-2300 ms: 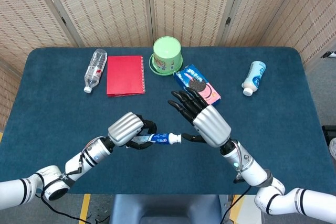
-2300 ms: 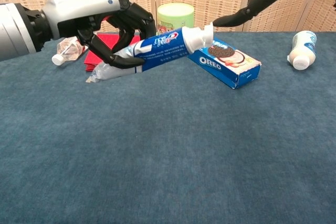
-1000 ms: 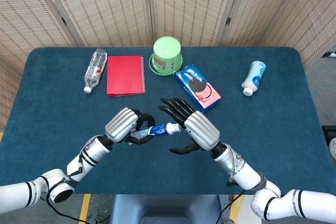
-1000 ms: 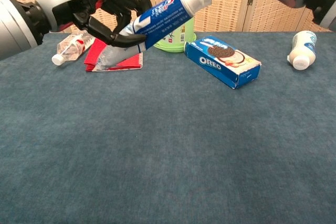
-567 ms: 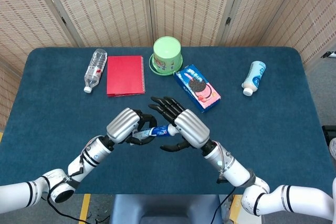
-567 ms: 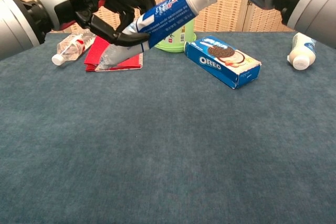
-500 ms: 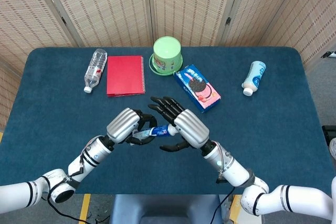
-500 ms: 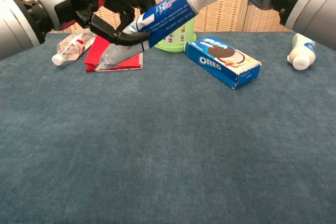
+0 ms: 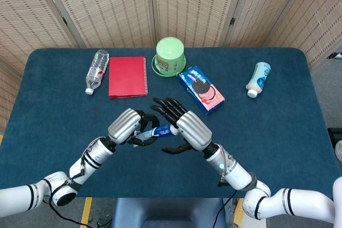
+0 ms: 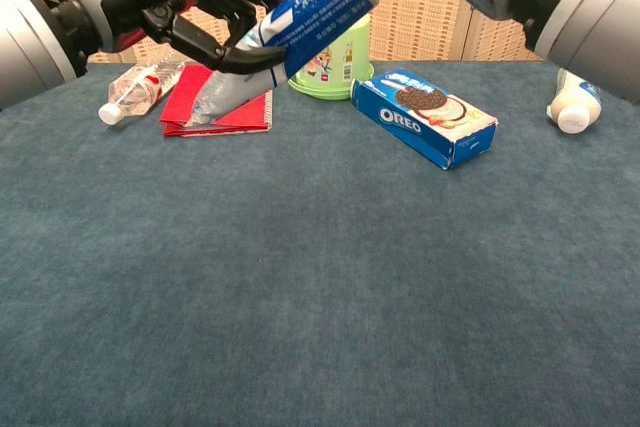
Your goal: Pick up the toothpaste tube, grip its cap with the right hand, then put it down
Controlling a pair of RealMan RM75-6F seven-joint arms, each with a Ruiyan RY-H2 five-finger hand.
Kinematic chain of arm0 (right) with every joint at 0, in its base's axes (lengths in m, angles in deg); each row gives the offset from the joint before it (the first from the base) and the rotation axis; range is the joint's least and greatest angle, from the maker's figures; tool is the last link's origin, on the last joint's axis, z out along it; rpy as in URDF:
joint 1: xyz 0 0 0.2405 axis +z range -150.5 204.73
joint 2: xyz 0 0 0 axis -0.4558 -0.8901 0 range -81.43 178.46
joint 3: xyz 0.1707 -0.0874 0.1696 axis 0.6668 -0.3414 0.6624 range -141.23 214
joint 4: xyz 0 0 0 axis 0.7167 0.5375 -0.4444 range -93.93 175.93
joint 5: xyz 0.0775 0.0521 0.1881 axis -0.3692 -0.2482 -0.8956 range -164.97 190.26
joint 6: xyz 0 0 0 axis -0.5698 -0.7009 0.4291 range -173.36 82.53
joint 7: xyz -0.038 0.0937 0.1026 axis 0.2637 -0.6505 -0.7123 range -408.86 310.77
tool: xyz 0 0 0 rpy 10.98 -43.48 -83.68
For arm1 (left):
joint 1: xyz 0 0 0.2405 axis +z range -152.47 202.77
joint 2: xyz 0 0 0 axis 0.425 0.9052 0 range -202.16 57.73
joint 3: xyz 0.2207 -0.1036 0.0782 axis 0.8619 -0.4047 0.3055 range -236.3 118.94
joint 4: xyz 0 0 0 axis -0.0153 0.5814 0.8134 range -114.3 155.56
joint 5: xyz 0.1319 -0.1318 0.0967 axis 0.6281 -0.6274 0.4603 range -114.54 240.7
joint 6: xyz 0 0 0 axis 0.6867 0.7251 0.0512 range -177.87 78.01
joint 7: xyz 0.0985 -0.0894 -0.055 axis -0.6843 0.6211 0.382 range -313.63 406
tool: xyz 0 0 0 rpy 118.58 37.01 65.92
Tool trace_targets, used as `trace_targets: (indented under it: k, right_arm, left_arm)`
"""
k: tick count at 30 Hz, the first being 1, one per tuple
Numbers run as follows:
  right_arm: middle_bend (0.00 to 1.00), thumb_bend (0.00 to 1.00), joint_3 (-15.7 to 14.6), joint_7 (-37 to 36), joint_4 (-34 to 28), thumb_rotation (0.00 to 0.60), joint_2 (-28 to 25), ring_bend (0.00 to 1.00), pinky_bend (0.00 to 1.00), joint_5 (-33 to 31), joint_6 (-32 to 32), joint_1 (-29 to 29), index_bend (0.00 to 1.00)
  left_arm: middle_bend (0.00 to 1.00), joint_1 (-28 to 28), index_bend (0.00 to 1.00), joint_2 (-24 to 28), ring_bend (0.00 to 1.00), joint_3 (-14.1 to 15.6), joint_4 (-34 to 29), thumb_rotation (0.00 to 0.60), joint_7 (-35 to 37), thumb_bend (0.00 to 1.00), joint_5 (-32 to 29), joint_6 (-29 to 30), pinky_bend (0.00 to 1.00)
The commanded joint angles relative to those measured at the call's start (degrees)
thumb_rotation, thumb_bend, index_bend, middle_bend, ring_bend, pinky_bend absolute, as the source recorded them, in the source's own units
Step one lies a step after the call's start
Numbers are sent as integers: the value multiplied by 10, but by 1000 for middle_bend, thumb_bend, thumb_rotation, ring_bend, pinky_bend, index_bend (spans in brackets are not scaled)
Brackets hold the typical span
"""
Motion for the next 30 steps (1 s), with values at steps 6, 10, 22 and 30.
trace_targets:
  k: [6,10,22,30]
  right_arm:
    - [0,0,2,8,3,0,8,0,0,-6,4,6,0]
    - [0,0,1,19,5,0,9,0,0,-10,7,7,0]
    - [0,0,-6,27,9,0,8,0,0,-12,10,7,0]
    - [0,0,-7,17,6,0,1,0,0,-1,-5,1,0]
  left_arm:
    - [816,-4,717,3,728,-2,-3,600,-9,616,-1,-5,616]
    - [818,-5,718,7,730,-2,-5,600,-15,616,-3,-10,606]
    - [820,-6,719,11,731,-3,-3,600,-24,619,-10,-17,606]
    - [820,-3,719,11,731,2,1,600,-24,618,-4,-13,606]
